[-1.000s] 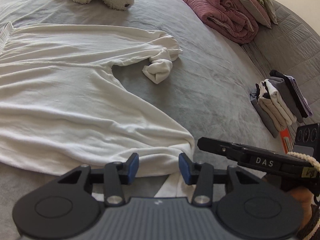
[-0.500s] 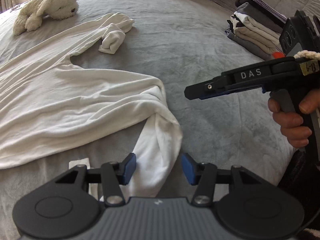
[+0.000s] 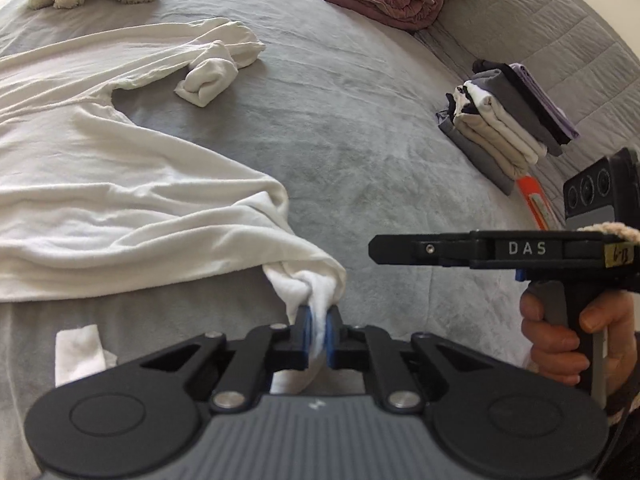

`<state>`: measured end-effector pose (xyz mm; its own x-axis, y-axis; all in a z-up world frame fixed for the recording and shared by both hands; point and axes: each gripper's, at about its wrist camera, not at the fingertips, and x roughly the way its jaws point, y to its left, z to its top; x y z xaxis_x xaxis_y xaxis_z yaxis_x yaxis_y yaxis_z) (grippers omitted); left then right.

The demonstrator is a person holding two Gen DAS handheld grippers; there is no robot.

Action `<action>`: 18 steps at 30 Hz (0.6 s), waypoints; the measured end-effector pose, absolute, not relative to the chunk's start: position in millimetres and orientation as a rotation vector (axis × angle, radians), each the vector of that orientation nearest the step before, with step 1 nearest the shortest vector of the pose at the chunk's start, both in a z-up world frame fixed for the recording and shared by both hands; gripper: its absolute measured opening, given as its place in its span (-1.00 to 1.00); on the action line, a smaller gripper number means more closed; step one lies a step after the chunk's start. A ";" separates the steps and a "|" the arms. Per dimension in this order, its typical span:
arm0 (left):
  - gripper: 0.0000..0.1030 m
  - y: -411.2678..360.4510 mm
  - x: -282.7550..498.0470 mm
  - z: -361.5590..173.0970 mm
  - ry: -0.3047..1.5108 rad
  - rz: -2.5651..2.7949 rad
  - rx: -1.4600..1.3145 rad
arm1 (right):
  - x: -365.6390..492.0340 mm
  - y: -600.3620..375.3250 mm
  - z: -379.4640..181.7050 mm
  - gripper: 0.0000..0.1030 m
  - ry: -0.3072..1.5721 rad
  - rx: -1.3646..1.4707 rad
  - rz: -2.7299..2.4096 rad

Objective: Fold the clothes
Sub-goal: 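Grasp the trouser leg hem with the left gripper and pull it straight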

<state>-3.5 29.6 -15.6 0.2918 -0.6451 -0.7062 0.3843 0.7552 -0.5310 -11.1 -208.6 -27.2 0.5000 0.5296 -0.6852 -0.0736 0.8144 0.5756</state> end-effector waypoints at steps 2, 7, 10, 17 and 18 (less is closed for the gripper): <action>-0.86 30.2 0.9 -12.1 1.045 -0.717 -0.399 | -13.1 -214.7 -24.0 -0.17 0.972 0.532 0.382; -0.86 31.5 13.4 -1.4 0.963 -0.736 -0.638 | -18.8 -229.6 -19.3 -0.17 0.935 0.574 0.379; -0.86 33.0 21.1 3.3 0.911 -0.748 -0.774 | -22.7 -234.5 -18.9 -0.08 0.924 0.592 0.388; -0.86 42.3 27.8 4.9 0.843 -0.740 -0.958 | -24.1 -226.3 -21.6 0.04 0.916 0.590 0.419; -0.86 44.8 28.4 4.5 0.836 -0.730 -0.969 | -23.2 -221.1 -22.9 0.05 0.921 0.584 0.431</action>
